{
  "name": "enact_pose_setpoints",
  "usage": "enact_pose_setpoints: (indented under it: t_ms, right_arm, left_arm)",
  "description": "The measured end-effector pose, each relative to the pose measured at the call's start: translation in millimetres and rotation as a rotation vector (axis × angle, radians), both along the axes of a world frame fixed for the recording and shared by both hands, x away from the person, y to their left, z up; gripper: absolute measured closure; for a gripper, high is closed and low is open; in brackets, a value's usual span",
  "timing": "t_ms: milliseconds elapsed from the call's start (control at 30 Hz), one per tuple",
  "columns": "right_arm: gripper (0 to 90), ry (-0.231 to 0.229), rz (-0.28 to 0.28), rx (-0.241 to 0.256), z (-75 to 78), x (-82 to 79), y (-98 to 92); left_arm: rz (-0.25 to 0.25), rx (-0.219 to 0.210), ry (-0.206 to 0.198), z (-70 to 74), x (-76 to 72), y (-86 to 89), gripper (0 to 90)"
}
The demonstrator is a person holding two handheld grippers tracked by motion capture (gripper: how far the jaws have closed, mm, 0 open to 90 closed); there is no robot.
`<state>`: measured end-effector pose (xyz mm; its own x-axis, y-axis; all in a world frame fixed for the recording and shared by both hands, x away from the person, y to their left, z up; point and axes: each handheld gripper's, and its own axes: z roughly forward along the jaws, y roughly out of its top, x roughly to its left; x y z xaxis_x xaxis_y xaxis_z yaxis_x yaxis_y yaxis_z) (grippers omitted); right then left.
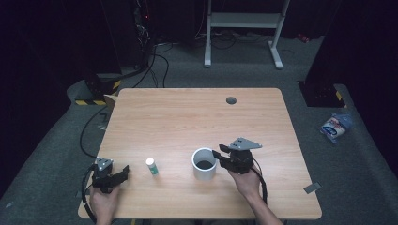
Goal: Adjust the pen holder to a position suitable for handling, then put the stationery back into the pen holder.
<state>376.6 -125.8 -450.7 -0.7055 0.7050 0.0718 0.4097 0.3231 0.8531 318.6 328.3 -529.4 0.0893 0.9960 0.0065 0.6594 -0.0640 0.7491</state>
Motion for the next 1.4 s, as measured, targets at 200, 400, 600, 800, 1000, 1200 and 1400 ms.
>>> enact_pose_setpoints:
  t_ms: [200, 400, 600, 800, 1000, 1200, 1400]
  right_arm:
    - [54.5, -0.007, -0.047, 0.019, -1.7, -2.2, -24.7]
    - [50.9, -0.005, -0.117, -0.006, -8.8, -2.2, -47.3]
    - [49.8, 0.023, -0.196, -0.032, -22.8, -1.3, -71.0]
    - [47.7, 0.062, -0.251, -0.077, -37.8, -0.7, -86.3]
    - [43.8, 0.107, -0.296, -0.172, -52.8, 4.5, -92.4]
    - [40.4, 0.145, -0.326, -0.217, -68.3, 7.3, -96.9]
    - [38.2, 0.124, -0.333, -0.189, -72.2, 12.5, -102.6]
  left_arm:
    - [0.000, 0.000, 0.000, 0.0, 0.0, 0.0, 29.2]
    - [-0.001, 0.002, 0.000, 0.0, 0.0, -0.1, 29.0]
    - [0.000, 0.003, 0.002, 0.2, -0.2, -0.2, 29.0]
    - [0.008, -0.002, 0.006, 0.1, -1.2, -1.5, 27.5]
    - [0.010, -0.002, 0.005, 0.0, -0.7, -1.4, 27.3]
    - [0.000, -0.004, 0.008, -0.3, 0.7, -1.8, 25.0]
    - [-0.009, 0.000, 0.013, -0.3, 2.7, -1.8, 21.7]
